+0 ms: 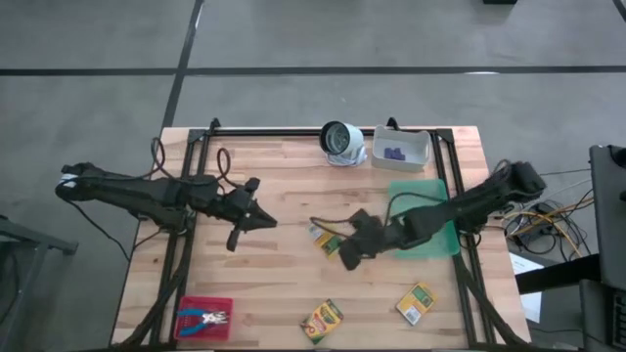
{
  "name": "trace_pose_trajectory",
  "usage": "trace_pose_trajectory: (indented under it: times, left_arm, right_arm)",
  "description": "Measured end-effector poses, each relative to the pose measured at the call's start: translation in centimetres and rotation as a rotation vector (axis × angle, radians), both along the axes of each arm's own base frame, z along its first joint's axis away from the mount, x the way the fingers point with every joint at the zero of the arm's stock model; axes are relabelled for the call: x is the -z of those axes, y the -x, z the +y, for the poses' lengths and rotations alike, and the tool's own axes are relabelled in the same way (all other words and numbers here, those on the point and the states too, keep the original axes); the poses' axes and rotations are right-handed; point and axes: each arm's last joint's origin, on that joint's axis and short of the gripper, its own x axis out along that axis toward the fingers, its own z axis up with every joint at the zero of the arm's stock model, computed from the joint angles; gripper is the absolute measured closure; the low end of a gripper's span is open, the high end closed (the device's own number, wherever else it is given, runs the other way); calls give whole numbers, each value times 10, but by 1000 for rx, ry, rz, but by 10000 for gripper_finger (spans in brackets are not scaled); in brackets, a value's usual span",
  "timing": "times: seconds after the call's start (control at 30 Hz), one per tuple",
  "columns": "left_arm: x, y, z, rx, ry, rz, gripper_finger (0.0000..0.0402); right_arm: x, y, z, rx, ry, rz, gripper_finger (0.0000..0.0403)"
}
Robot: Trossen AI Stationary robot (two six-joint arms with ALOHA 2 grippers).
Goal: Pick & Place School Supplies
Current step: Put the crayon box into the green bin
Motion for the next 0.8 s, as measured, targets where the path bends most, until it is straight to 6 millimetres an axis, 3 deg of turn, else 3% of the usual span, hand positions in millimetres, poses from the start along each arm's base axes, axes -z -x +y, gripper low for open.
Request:
trace_pose_trajectory:
  times: [0.4,0.8]
  left_arm:
    - [2,0,0,1,-16,20,364]
    - [2,0,0,4,-30,15,364]
  right_arm:
    - [-45,68,-26,183,4,122,390]
    - [-49,116,-44,407,5,344,390]
